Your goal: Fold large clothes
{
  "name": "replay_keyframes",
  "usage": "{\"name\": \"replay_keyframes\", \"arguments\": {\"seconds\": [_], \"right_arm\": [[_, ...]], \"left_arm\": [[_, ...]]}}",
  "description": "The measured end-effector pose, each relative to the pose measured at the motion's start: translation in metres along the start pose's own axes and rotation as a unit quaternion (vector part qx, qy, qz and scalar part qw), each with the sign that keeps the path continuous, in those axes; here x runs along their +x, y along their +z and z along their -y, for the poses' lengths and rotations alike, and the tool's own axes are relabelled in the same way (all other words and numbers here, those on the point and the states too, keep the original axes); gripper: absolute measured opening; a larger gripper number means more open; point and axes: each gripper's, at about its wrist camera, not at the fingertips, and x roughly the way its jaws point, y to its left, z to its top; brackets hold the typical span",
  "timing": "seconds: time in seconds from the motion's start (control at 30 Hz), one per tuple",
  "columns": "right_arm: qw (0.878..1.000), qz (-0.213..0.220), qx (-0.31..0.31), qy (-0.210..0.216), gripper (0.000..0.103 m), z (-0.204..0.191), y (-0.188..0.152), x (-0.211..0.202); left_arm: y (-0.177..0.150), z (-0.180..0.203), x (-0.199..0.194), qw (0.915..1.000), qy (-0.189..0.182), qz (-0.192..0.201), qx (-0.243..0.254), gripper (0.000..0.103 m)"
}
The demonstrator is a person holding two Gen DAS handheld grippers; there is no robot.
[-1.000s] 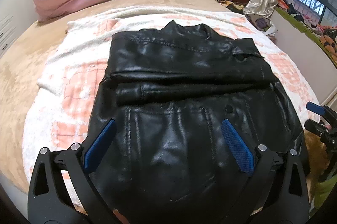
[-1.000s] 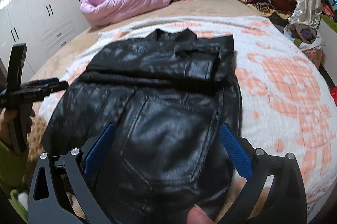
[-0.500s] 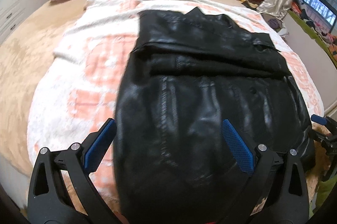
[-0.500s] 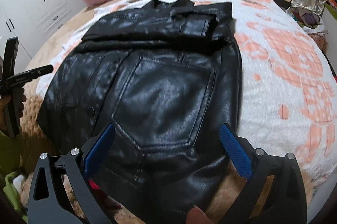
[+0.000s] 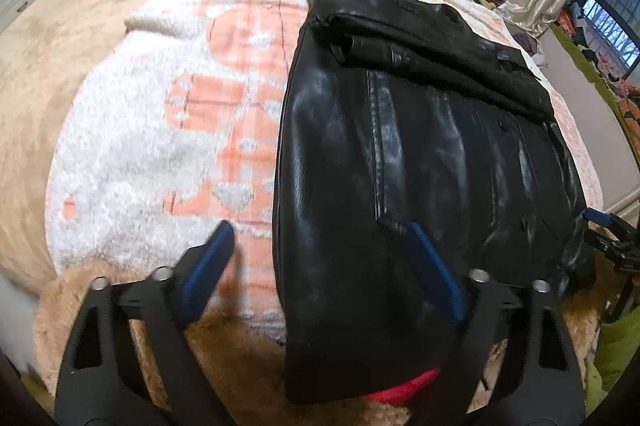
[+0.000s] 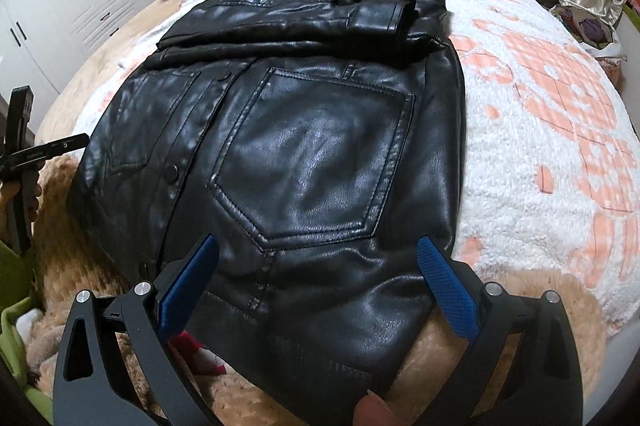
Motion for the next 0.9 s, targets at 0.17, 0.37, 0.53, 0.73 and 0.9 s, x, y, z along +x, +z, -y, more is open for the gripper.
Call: {"name": "replay_keyframes", "arguments": {"seconds": [0.17,0.37,0.53,0.73,0.9], "right_arm": [[1.000,-0.008,-0.008,0.003,0.099,-0.002,-0.003,-0.001],[1.000,-0.022,-0.019,0.008,0.099,-0.001,-0.008,-0.005],[0.999,-0.048,-0.022,0.002,0.099,0.002,-0.012,0.000],[0.997,-0.069,-0.025,-0.012,0.099,0.001,-0.018,-0.003],[0.996,-0.081,-0.018,-0.017,0.099,0.002,-0.026,-0.006]], "left_arm": [[-0.009,-0.003,0.007,0.9996,-0.015,-0.025,0.001,0.062],[-0.021,-0.003,0.018,0.9984,-0.030,-0.049,0.001,0.061],[-0.024,-0.003,0.017,0.9984,-0.033,-0.047,0.004,0.061],[-0.026,0.000,0.017,0.9984,-0.031,-0.047,0.008,0.061],[-0.028,0.003,0.019,0.9983,-0.029,-0.049,0.015,0.063]]}}
